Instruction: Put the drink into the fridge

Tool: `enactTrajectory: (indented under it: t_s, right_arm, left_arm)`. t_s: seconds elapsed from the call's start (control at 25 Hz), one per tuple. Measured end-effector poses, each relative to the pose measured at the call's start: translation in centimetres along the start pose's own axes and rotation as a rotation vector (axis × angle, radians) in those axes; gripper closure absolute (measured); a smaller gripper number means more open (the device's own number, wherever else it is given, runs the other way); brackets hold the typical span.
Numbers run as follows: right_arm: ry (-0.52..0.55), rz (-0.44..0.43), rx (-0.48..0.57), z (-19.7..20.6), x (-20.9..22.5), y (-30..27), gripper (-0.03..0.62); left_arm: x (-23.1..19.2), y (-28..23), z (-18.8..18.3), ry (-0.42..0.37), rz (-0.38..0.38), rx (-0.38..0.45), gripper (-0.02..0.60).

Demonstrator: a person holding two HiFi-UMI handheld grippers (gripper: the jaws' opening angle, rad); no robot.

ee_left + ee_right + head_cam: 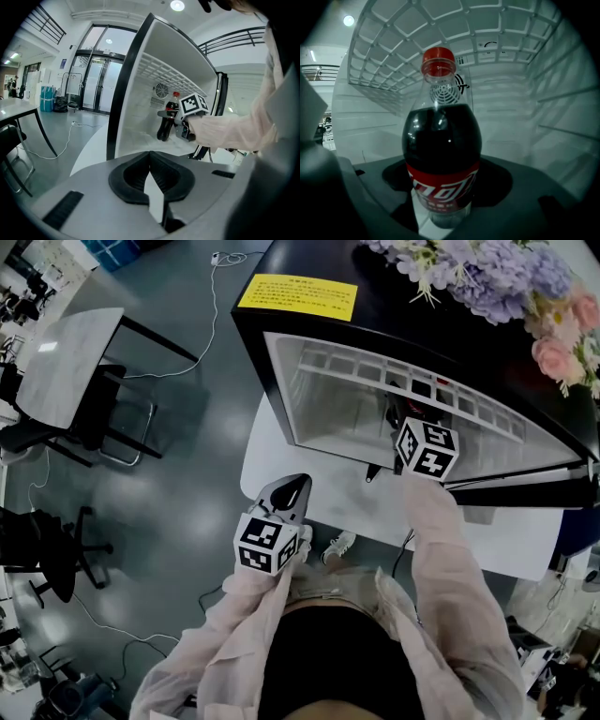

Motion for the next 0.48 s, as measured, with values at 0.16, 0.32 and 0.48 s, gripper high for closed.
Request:
enactTrajectory:
  t_s: [0.16, 0.32, 0.48]
  right_arm:
    - [0.004, 0.003, 0.008, -0.01, -0.03, 0.00, 0.276]
    - [0.001, 0.001, 0.021, -0.01, 0.01, 0.01, 0.276]
    - [0.014, -0.016, 0.029, 0.07, -0.12, -0.01, 0.275]
  left_arm:
    - [-0.22, 0.01, 0.05, 0.001, -0.002, -0.002, 0.571]
    - [-0.34, -0.01, 0.03, 0.000, 0.000, -0.001, 0.571]
    - [-0.35, 0.05, -0.01, -0.002, 0.004, 0.000, 0.571]
Point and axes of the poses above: the fingertips, and each gripper's own axes: y backward along the fingers, x to its right, z out of its underside, the point moved 4 cm from there along y, backward along the fingers, and after that the axes turned 7 degrees about x, right-handed, at the moved point
